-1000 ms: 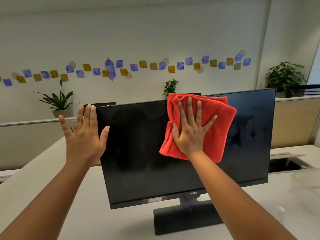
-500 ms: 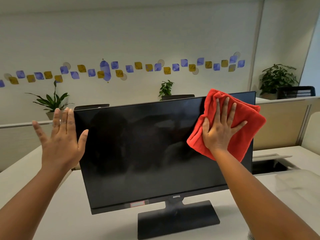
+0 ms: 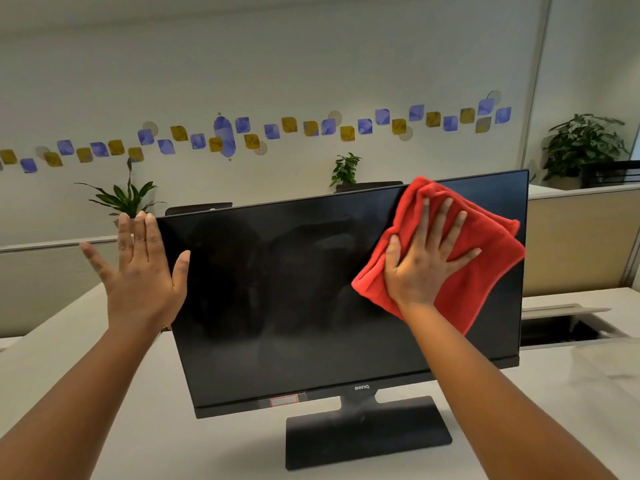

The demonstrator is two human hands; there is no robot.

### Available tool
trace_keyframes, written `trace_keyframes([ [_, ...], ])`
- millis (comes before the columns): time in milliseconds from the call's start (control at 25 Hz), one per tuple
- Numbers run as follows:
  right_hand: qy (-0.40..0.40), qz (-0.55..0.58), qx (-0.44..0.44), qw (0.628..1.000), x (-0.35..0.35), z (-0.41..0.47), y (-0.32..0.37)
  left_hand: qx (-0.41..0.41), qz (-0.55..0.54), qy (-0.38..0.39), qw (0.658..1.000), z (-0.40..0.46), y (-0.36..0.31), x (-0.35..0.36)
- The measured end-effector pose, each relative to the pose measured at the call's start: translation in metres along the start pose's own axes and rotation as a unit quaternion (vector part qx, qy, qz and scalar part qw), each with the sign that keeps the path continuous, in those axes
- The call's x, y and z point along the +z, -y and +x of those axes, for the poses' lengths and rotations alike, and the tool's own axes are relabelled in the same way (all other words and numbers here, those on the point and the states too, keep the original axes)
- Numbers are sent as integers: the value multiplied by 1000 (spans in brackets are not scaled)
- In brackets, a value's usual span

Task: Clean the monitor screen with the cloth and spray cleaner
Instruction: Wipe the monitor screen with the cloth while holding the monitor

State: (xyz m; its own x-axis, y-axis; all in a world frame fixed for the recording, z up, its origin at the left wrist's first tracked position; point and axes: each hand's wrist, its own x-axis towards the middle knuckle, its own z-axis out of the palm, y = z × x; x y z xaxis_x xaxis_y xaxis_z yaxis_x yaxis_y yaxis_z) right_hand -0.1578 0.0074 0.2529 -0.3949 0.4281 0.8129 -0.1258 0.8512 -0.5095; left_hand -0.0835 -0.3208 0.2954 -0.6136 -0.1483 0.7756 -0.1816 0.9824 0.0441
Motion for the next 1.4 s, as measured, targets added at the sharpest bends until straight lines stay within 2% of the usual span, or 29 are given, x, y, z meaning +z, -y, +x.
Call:
trace_keyframes([
  [160,8,-31,-136,990,15,-40,32,-4,3,-6,1000,2,-9,-2],
  [280,23,-36,-233,971,20,-65,29,25,-10,-4,1000,2,-16,-1],
  [360,22,-36,-237,971,18,-68,22,37,-24,-4,999,4,-20,1],
  [480,4,-27,-147,989,17,-59,34,31,-39,-9,999,6,-23,2],
  [560,5,-26,-139,990,20,-58,55,19,-48,-9,999,4,-24,2],
  [680,37,-33,-252,967,29,-78,74,17,-49,-9,999,2,-21,2],
  [800,63,-52,-351,933,32,-102,61,26,-45,-3,999,2,-18,0],
  [880,59,-60,-361,929,31,-105,46,34,-36,5,999,2,-16,-2],
  [1000,43,-59,-274,959,25,-91,39,35,-29,9,999,4,-17,-5],
  [1080,41,-60,-255,964,23,-84,51,48,-30,6,998,8,-20,-8],
  [1240,63,-38,-350,934,27,-96,81,97,-30,21,995,14,-28,-10],
  [1400,93,-69,-460,880,36,-127,78,90,-36,23,995,9,-34,-6],
])
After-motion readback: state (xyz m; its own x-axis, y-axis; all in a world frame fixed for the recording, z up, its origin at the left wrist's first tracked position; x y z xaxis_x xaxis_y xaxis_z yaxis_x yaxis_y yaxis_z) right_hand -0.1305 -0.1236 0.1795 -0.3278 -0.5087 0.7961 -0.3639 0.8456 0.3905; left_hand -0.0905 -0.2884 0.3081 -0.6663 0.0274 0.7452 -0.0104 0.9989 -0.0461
